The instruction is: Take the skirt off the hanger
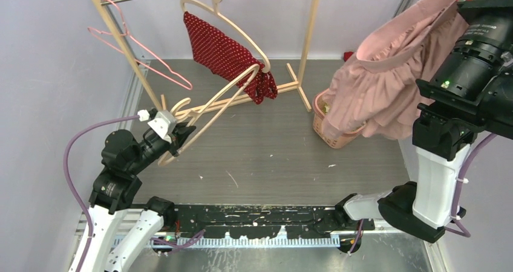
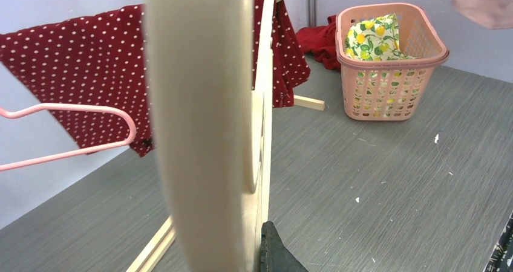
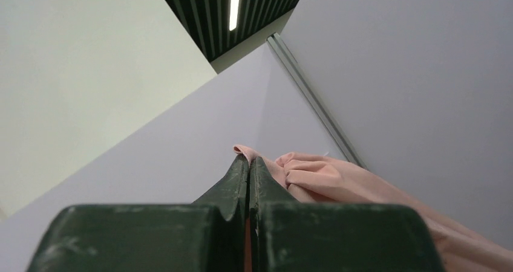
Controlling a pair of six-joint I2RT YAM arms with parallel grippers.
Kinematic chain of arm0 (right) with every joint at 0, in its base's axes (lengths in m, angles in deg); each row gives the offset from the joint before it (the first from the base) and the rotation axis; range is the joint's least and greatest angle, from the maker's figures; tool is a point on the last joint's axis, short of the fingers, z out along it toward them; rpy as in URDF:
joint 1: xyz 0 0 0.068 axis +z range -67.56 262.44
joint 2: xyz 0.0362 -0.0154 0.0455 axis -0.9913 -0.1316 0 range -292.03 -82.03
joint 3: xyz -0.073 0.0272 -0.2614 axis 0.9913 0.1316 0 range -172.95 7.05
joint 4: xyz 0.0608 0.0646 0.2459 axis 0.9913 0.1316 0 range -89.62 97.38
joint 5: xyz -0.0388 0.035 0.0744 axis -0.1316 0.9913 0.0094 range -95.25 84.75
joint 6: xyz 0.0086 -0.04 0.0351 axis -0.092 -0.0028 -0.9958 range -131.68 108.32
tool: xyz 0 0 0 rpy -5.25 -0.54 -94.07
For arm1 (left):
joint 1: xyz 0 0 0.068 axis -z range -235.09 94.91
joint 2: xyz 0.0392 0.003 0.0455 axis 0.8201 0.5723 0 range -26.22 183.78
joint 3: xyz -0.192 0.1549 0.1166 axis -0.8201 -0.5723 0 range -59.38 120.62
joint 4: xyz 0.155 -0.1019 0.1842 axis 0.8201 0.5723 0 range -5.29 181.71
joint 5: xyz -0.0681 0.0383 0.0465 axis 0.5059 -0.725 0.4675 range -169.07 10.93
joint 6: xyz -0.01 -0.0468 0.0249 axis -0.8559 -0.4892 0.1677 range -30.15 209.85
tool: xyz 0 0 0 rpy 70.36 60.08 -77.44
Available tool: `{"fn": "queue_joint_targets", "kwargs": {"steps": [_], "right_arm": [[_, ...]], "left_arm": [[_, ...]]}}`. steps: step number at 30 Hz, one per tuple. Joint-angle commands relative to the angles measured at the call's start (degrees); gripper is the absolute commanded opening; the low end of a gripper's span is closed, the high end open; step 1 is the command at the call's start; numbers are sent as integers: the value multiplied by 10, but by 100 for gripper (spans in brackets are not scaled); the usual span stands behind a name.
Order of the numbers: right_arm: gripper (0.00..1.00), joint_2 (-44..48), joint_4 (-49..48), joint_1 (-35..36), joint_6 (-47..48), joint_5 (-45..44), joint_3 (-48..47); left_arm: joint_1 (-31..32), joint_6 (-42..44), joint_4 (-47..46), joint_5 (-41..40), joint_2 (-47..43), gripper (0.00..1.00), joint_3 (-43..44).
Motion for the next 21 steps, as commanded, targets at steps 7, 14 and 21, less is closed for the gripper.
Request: {"fn": "queue_joint_targets", "kwargs": {"steps": [7, 14, 21], "right_arm": [[2, -44, -35, -1, 44, 6, -23], [2, -83, -53, -2, 105, -6, -28], [1, -113, -32, -47, 103, -11, -26]], "left_arm": [[7, 7, -38, -2, 2, 0, 10], [6, 9, -35, -4, 9, 0, 12], [6, 9, -34, -7, 15, 0, 13]]}}
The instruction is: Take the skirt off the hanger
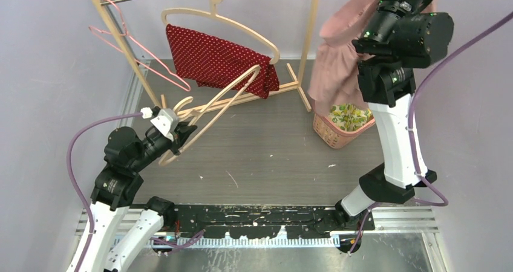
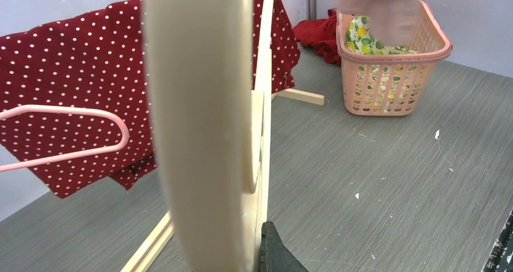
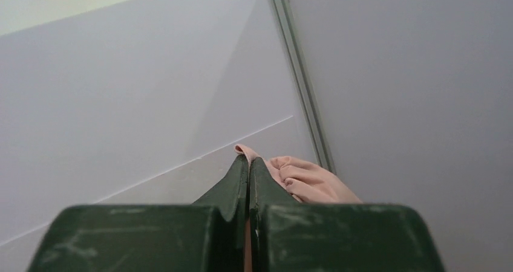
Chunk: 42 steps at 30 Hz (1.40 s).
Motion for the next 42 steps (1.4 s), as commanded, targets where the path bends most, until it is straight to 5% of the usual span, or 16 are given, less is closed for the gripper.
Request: {"fn": "queue_joint_targets", "kwargs": {"steps": [1, 24, 36, 42], "right_arm": [[1, 7, -1, -40, -2, 7, -6], [1, 27, 216, -266, -258, 68, 91], [1, 65, 334, -274, -418, 156, 165], [2, 156, 365, -273, -502, 140, 312]], "left_arm": [[2, 8, -34, -5, 2, 0, 12], [2, 3, -50, -2, 24, 0, 9], [2, -7, -73, 2, 31, 0, -3], [2, -4, -76, 3, 32, 0, -4]]}}
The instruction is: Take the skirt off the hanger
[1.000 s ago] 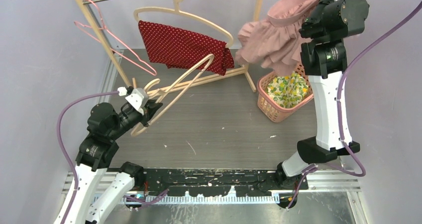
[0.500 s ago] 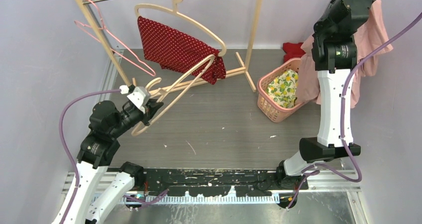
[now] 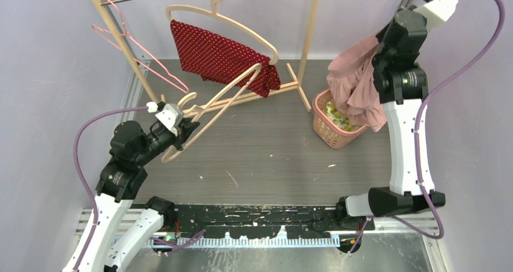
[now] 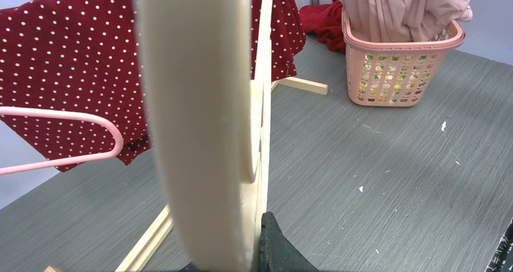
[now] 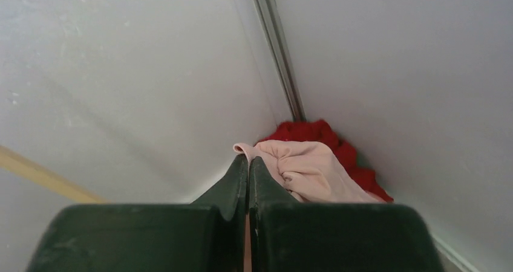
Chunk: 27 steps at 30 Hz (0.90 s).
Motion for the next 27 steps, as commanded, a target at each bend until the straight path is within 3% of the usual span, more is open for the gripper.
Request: {"fn": "queue_joint_targets", "kwargs": {"steps": [1, 8, 13, 20, 27], "right_arm": [[2, 84, 20, 1, -83, -11, 59], [1, 73, 132, 1, -157, 67, 121], [1, 57, 112, 1, -222, 110, 241], [1, 28, 104, -4, -275, 73, 351], [1, -55, 20, -22, -353, 150, 482]], "left_arm": [[3, 0, -48, 6, -1, 0, 4], [7, 2, -60, 7, 1, 0, 2], [7, 9, -44, 3, -3, 0, 8], [7, 19, 4, -17, -10, 0, 27], [7, 20, 35, -21, 11, 0, 54]]}}
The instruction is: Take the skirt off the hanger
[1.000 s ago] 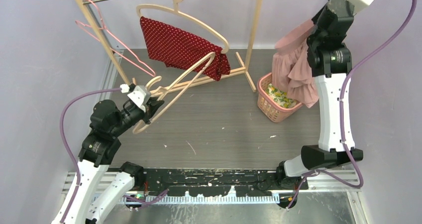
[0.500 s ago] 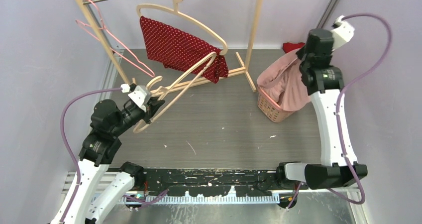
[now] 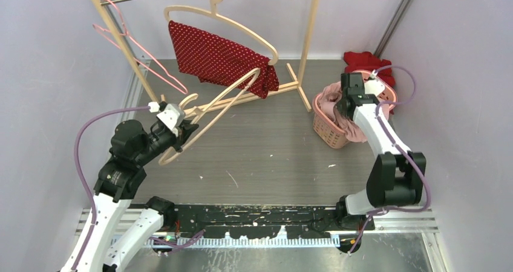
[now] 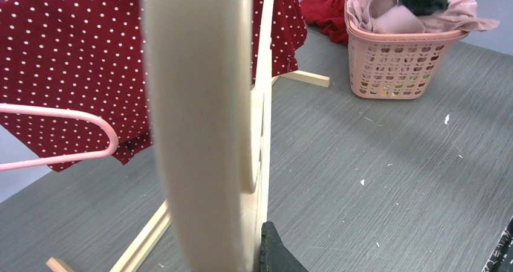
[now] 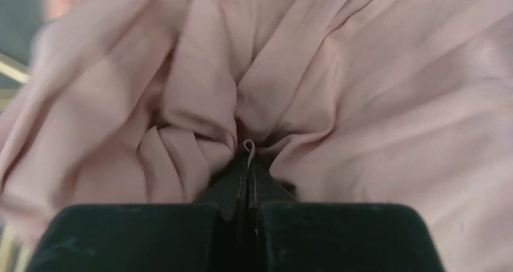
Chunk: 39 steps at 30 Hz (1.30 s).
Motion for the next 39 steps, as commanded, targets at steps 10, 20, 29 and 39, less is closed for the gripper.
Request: {"fn": "queue_joint_targets", "kwargs": {"steps": [10, 20, 29, 39], "right_arm": [[51, -46, -14, -13, 43, -1, -24], [86, 119, -4, 23, 252, -19, -85], [88, -5, -40, 92, 434, 250, -288], [88, -186, -56, 155, 430, 282, -486]], "left_arm": [[1, 37, 8, -9, 17, 0, 57], [1, 44, 34, -5, -1, 0, 46], [1, -16, 69, -81, -17, 0, 91], [2, -50, 55, -252, -69, 0, 133]]}}
